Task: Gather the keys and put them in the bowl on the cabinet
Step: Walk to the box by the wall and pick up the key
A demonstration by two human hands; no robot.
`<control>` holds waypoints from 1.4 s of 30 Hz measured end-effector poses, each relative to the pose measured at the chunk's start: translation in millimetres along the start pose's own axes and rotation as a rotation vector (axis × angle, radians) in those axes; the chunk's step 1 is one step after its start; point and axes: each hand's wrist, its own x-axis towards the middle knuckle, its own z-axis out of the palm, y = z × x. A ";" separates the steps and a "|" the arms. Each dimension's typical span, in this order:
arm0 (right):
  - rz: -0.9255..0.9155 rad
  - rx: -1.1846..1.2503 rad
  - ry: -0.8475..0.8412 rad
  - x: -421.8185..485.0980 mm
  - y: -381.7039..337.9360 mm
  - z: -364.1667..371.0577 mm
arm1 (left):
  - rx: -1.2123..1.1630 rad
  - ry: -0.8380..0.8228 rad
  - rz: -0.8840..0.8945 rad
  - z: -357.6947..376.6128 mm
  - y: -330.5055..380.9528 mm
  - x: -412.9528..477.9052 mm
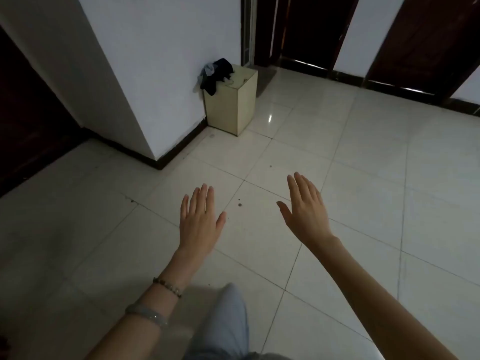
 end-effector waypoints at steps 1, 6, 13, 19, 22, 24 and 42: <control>0.006 0.004 0.003 8.9 4.1 5.0 | -0.006 0.005 -0.004 2.7 -0.2 10.3; 0.020 0.000 0.017 72.6 23.5 21.6 | -0.008 0.027 0.026 19.4 -0.4 84.8; 0.002 0.000 0.036 197.0 57.4 42.6 | 0.002 0.033 0.054 30.1 -2.0 223.0; 0.020 0.018 0.024 292.0 85.0 54.9 | -0.004 0.005 0.084 40.5 0.0 326.1; 0.032 0.017 0.022 328.4 97.9 61.8 | -0.016 0.004 0.100 48.9 4.0 368.2; 0.032 0.013 0.017 350.2 107.3 66.7 | -0.018 0.006 0.108 53.4 7.0 393.7; -0.018 0.042 0.011 661.5 269.3 122.0 | -0.026 0.025 0.090 112.4 70.2 725.4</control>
